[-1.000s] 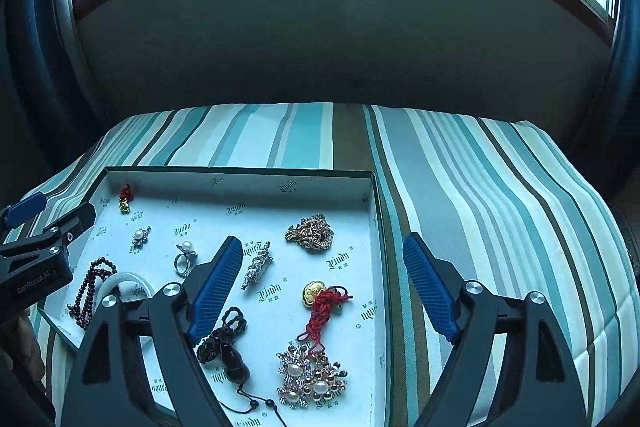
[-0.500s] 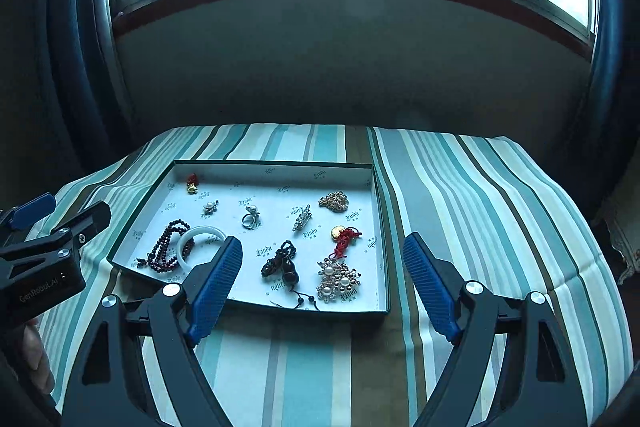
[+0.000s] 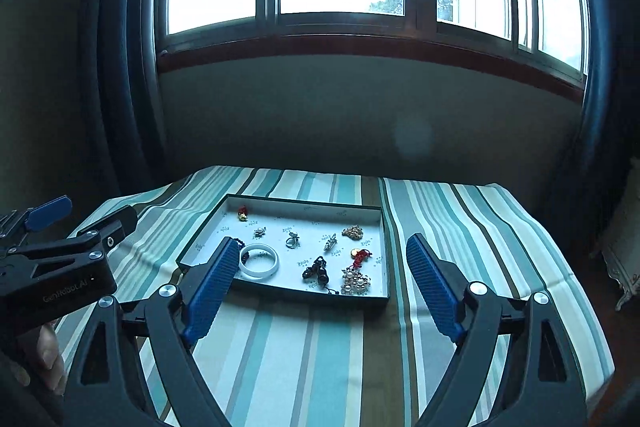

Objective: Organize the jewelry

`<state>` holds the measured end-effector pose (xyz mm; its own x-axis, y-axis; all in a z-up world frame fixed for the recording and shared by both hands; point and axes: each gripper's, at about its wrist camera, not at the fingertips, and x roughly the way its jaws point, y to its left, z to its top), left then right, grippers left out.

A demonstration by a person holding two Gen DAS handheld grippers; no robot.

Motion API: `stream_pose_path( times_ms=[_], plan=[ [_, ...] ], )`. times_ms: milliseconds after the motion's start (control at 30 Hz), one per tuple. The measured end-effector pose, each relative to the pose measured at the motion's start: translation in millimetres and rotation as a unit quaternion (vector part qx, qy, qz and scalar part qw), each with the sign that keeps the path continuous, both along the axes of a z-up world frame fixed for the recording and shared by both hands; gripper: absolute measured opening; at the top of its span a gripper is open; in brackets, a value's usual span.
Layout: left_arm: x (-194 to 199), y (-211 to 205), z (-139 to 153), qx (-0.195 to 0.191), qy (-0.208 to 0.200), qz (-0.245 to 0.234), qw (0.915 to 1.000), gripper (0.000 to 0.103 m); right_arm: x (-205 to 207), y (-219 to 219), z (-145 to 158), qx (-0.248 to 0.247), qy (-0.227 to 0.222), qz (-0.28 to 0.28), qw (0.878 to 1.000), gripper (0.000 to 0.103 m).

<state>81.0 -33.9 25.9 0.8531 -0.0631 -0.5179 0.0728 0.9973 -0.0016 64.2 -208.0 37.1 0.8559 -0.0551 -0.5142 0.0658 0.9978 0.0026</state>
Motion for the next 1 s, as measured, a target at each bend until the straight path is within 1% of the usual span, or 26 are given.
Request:
stream_pose_path(
  times_ms=[167, 333, 633, 1000],
  plan=[
    [-17, 4, 10, -0.004, -0.012, 0.003, 0.9999, 0.099, -17, 6, 9, -0.003, -0.012, 0.005, 1.0, 0.085],
    [-28, 6, 15, -0.005, -0.019, 0.001, 0.9998, 0.099, -25, 8, 12, -0.006, -0.016, 0.005, 1.0, 0.085],
    [-37, 9, 20, -0.009, -0.024, 0.005, 0.9997, 0.099, -31, 13, 15, -0.009, -0.021, 0.005, 1.0, 0.085],
    [-37, 12, 21, -0.012, -0.022, 0.008, 0.9997, 0.099, -33, 16, 16, -0.011, -0.023, 0.007, 1.0, 0.085]
  ],
)
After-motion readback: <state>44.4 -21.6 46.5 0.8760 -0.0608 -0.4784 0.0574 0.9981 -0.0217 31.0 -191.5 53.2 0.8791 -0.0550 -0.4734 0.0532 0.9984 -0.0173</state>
